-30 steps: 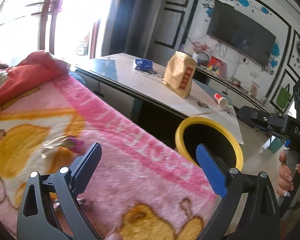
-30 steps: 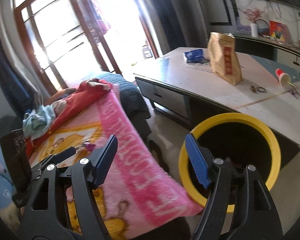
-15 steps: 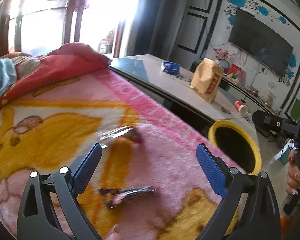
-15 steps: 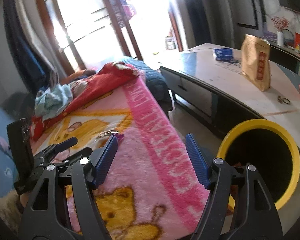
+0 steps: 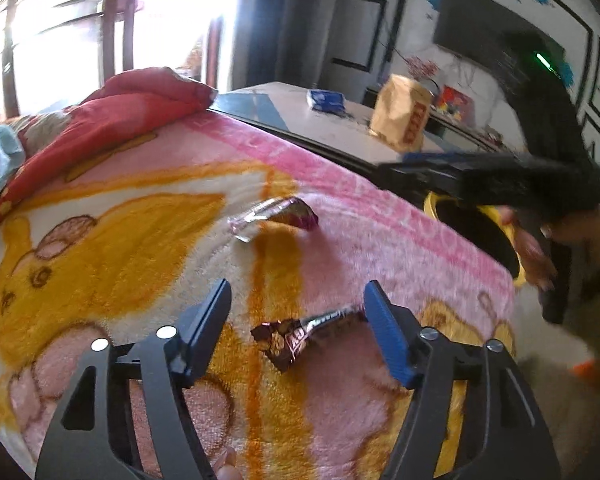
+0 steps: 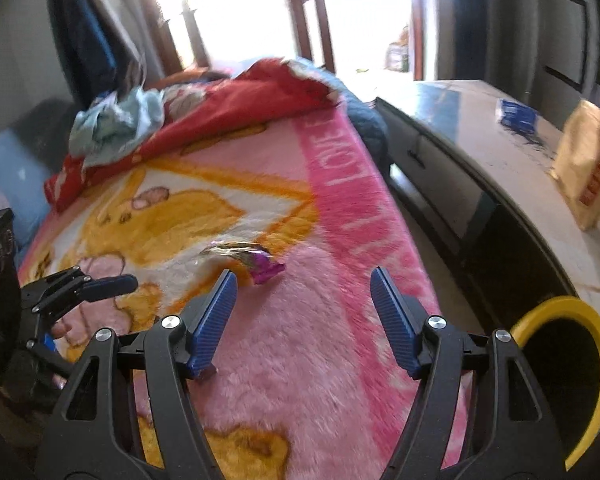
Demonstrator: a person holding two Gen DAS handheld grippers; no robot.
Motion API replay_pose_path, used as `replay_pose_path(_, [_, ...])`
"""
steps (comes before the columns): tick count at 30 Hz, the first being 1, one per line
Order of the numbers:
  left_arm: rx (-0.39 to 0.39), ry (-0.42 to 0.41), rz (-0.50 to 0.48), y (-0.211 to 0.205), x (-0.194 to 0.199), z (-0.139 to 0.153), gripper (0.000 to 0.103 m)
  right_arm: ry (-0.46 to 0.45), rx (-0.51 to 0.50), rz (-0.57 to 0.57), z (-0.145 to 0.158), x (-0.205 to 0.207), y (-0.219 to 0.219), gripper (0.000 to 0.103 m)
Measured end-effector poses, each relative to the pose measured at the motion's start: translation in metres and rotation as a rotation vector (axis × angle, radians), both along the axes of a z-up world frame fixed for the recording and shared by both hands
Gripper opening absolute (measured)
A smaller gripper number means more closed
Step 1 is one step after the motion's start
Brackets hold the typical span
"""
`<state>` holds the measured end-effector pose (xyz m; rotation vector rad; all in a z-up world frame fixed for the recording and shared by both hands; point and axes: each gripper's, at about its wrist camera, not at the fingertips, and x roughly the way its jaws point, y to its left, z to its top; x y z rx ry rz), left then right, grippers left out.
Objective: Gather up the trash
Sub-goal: 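Grasp brown chocolate bar wrapper with left tool while right tool grasps purple wrapper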
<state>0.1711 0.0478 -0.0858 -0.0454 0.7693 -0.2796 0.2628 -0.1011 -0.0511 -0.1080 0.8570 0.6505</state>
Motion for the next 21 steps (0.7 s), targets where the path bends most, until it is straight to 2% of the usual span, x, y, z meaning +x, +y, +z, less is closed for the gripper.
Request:
replay_pose_path(6, [0.028, 0.011, -0.073, -0.006, 0.003, -0.01, 0.062, -0.001, -0.085, 0.128, -0.015, 0.009, 0.042, 0.06])
replay_pose_path(10, [0.032, 0.041, -0.097, -0.006, 0.01, -0.015, 0.06, 0.022, -0.144, 0.158, -0.029, 0.02, 0.059, 0.046])
replay_pose_path(14, [0.017, 0.072, -0.113, -0.007, 0.017, -0.021, 0.054, 0.056, -0.17, 0.17, -0.043, 0.028, 0.067, 0.04])
replay_pose_path(16, [0.018, 0.082, -0.12, -0.009, 0.018, -0.023, 0.051, 0.071, -0.168, 0.178, -0.047, 0.029, 0.069, 0.025])
replay_pose_path(21, [0.036, 0.119, -0.144, -0.018, 0.024, -0.03, 0.043, 0.088, -0.126, 0.179, -0.05, 0.026, 0.064, 0.021])
